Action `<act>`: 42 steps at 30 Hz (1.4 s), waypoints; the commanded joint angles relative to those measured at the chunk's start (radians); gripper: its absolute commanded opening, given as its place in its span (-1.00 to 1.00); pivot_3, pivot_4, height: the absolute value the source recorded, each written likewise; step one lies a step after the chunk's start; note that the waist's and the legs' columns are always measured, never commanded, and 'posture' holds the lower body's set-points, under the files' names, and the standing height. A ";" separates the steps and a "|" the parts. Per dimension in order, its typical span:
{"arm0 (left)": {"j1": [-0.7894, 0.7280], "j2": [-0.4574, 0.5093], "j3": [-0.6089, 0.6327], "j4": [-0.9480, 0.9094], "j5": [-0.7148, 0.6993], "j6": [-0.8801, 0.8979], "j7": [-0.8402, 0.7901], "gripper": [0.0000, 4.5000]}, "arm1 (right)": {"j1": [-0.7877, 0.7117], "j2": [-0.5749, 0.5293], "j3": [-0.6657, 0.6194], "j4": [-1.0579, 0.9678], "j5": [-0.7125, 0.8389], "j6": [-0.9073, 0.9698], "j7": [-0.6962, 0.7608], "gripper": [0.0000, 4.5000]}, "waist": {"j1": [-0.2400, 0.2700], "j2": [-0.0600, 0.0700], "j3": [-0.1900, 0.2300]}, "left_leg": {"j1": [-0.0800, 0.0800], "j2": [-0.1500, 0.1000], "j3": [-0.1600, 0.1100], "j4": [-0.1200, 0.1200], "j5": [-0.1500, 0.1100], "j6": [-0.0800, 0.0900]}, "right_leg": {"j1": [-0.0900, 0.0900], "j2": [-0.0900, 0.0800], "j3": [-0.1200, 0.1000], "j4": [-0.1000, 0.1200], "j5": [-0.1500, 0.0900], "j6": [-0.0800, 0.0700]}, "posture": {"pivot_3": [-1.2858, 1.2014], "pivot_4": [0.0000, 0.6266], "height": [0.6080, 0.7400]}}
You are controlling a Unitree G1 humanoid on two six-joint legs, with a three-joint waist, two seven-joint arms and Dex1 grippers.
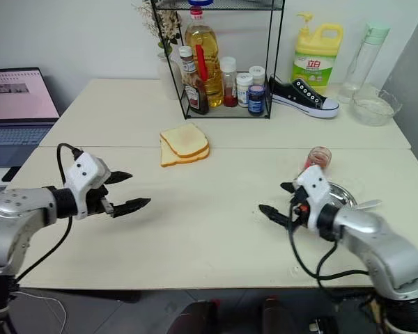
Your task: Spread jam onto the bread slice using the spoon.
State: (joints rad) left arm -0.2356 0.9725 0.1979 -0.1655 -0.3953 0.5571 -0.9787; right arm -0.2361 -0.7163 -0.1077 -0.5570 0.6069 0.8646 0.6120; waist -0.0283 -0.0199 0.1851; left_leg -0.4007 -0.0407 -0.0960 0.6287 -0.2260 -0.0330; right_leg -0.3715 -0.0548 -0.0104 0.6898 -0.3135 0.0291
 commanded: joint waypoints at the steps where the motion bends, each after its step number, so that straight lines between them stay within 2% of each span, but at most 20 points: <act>1: 0.010 0.020 0.035 -0.037 -0.033 0.000 -0.037 1.00 | -0.026 -0.024 -0.021 0.004 0.021 -0.012 0.043 0.98 | 0.000 0.000 0.000 | 0.000 0.000 0.000 0.000 0.000 0.000 | 0.000 0.000 0.000 0.000 0.000 0.000 | 0.03 -0.52 1.00; 12: 0.048 -0.001 0.060 -0.094 -0.049 0.042 0.031 1.00 | -0.022 -0.020 0.002 0.036 -0.009 -0.058 0.049 0.98 | 0.000 0.000 0.000 | -0.001 0.000 0.000 0.000 0.000 0.000 | 0.000 0.000 0.000 0.000 0.000 0.000 | 0.03 -0.52 1.00; 16: 0.009 -0.010 0.047 -0.068 -0.046 0.033 0.043 1.00 | -0.042 -0.027 0.003 0.057 -0.015 -0.074 0.060 0.98 | 0.000 0.000 0.000 | -0.001 0.000 0.000 0.000 0.000 0.000 | 0.000 0.000 0.000 0.000 0.000 0.000 | 0.03 -0.52 1.00; 21: -0.093 -0.057 -0.010 0.058 0.029 -0.016 0.103 1.00 | -0.074 -0.007 0.002 0.085 -0.023 -0.082 0.044 0.98 | 0.001 0.000 0.000 | 0.000 0.000 0.000 0.000 0.000 0.000 | 0.000 0.000 0.000 0.000 0.000 0.000 | 0.03 -0.52 1.00; 25: -0.262 -0.167 -0.090 0.294 0.131 -0.134 0.181 1.00 | -0.084 0.020 0.027 0.092 -0.032 -0.105 0.056 0.98 | 0.006 -0.001 0.000 | 0.000 0.000 0.000 0.001 0.000 0.000 | 0.001 0.000 -0.001 0.000 0.000 0.000 | 0.03 -0.52 1.00; 28: -0.485 -0.305 -0.157 0.649 0.242 -0.306 0.292 1.00 | -0.111 0.063 0.044 0.110 -0.050 -0.123 0.027 0.98 | 0.010 -0.003 0.000 | -0.001 -0.001 0.000 0.002 0.000 0.000 | 0.000 0.000 -0.002 0.001 0.001 0.001 | 0.03 -0.52 1.00; 33: -0.722 -0.444 -0.209 1.084 0.347 -0.533 0.370 1.00 | -0.120 0.086 0.066 0.076 -0.054 -0.111 0.008 0.98 | 0.011 -0.004 0.000 | -0.003 -0.003 0.002 0.003 0.000 0.000 | -0.001 0.000 -0.003 -0.001 0.002 0.004 | 0.03 -0.52 1.00; 37: -0.812 -0.517 -0.227 1.289 0.392 -0.631 0.356 1.00 | -0.105 0.102 0.066 0.032 -0.047 -0.090 -0.024 0.98 | 0.001 -0.004 0.000 | -0.005 -0.004 0.005 0.003 0.000 0.000 | -0.003 0.000 -0.002 -0.002 0.002 0.004 | 0.03 -0.52 1.00; 42: -0.863 -0.544 -0.221 1.398 0.420 -0.678 0.361 1.00 | -0.082 0.110 0.059 -0.007 -0.042 -0.069 -0.056 0.98 | -0.006 -0.004 0.000 | -0.006 -0.003 0.006 0.003 0.000 0.000 | -0.007 0.000 0.000 0.001 0.002 0.004 | 0.03 -0.52 1.00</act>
State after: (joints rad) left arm -1.0580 0.4148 -0.0332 1.2250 0.0158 -0.0904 -0.6235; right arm -0.3218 -0.6102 -0.0215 -0.5200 0.5531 0.7959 0.5663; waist -0.0345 -0.0238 0.1854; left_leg -0.4071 -0.0432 -0.0902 0.6321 -0.2260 -0.0328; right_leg -0.3790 -0.0546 -0.0108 0.6922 -0.3110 0.0335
